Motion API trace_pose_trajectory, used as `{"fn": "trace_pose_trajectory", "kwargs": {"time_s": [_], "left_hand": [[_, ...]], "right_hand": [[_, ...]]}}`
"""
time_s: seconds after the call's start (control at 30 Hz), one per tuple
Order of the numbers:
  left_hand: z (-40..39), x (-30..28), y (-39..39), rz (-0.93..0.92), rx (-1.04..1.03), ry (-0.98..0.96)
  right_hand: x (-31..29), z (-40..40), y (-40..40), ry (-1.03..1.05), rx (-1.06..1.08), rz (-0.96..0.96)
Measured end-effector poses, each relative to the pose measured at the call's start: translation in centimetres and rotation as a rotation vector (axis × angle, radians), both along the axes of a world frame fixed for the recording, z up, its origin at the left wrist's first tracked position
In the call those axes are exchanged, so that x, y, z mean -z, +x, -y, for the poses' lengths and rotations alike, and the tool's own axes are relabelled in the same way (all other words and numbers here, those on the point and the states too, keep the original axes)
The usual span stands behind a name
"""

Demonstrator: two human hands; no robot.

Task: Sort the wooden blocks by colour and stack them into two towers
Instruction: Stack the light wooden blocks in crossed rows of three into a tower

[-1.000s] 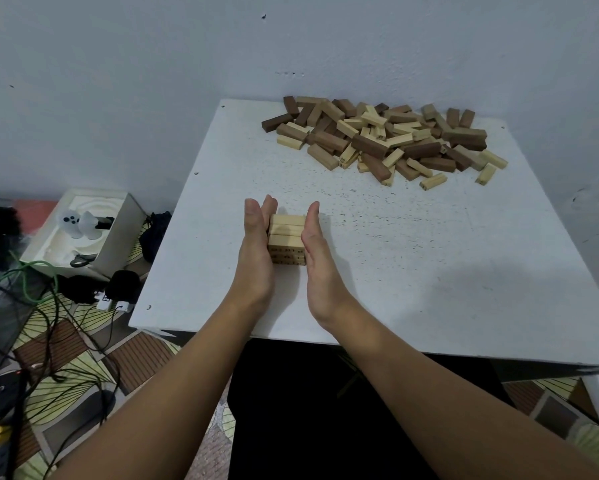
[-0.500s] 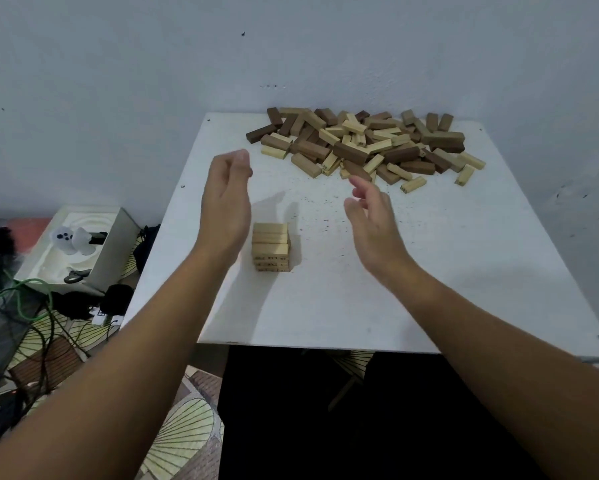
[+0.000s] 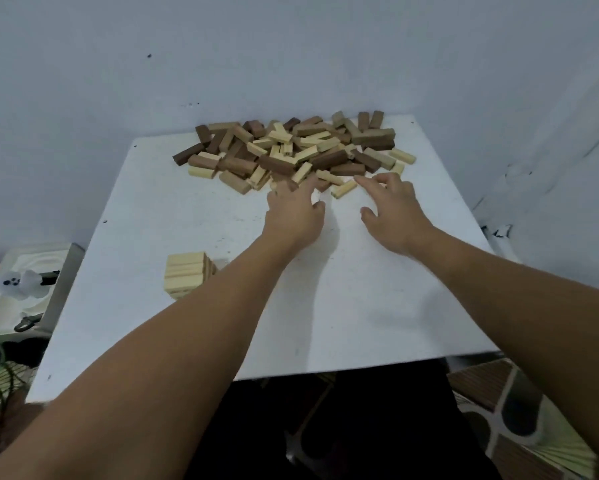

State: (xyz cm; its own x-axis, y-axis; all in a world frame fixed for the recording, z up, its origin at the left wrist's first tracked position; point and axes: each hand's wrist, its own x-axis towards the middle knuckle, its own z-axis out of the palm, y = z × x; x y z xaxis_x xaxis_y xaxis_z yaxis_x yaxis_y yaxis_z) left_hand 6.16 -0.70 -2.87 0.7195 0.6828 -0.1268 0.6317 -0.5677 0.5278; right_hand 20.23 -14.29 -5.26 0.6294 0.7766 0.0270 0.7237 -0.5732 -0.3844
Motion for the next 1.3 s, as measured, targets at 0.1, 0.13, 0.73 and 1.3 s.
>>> {"fn": "trace_pose_trajectory", "kwargs": {"time_s": [0.1, 0.13, 0.73, 1.3], "left_hand": [[1.5, 2.1, 0.6, 0.013, -0.047, 0.135], [1.8, 2.9, 0.7, 0.030, -0.050, 0.207], [2.5, 5.0, 1.1, 0.071, 0.006, 0.379], [2.6, 5.1, 0.7, 0.220, 0.095, 0.374]], "right_hand": [[0.8, 0.6, 1.1, -0.019, 0.030, 0.057], [1.2, 0.8, 1.5, -0.009, 0.053, 0.083], [2.9, 1.0, 1.5, 0.182, -0.055, 0.155], [3.0, 1.1, 1.5, 0.335, -0.141, 0.087]]}}
